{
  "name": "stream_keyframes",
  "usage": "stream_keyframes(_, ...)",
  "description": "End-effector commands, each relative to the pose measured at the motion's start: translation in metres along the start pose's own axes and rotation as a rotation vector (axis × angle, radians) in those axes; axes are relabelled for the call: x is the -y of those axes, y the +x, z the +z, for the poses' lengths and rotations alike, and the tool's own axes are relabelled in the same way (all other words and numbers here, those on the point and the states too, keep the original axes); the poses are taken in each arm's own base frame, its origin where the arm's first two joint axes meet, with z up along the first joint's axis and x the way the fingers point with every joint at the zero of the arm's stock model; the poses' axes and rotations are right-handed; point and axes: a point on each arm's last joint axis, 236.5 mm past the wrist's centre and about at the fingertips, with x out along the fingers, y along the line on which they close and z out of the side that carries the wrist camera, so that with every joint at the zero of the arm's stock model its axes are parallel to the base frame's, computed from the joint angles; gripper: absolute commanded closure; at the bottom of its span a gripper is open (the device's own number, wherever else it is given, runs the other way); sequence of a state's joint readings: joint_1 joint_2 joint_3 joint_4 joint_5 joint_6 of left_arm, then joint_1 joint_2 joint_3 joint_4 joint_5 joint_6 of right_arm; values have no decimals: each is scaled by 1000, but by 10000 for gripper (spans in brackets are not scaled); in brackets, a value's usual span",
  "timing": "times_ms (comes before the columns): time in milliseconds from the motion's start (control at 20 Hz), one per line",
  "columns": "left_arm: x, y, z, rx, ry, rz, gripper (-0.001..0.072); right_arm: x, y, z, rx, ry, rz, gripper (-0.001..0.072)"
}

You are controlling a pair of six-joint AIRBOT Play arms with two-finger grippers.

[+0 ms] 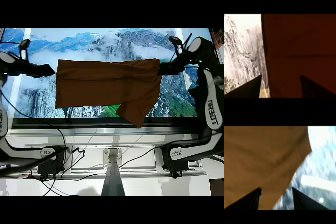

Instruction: Fold the clothes and pants, and hang the long-sleeved shirts on hangers.

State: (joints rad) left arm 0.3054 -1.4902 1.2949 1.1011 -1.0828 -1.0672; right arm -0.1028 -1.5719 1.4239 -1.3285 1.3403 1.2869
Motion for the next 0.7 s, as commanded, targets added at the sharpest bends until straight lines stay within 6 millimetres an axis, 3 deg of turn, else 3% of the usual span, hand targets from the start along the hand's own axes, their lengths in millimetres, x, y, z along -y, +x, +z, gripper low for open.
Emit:
stream_keyframes(0,13,-54,-13,-11,10,-20,236,2,-6,-74,-95,47,25,277)
stream_keyframes(150,27,-77,-22,-27,30,-37,236,-36,20,-144,-138,81,170,330)
stream_keyframes(250,31,-81,-25,-34,32,-42,236,-69,43,-167,-99,145,294,330)
stream_keyframes(350,34,-82,-35,-73,28,-60,236,-85,65,-178,-72,254,364,330)
stream_keyframes(450,33,-86,-47,-119,12,-81,236,-89,80,-178,-34,342,385,330)
stream_keyframes(650,10,-93,-64,-128,-97,-67,244,-82,85,-167,25,408,367,330)
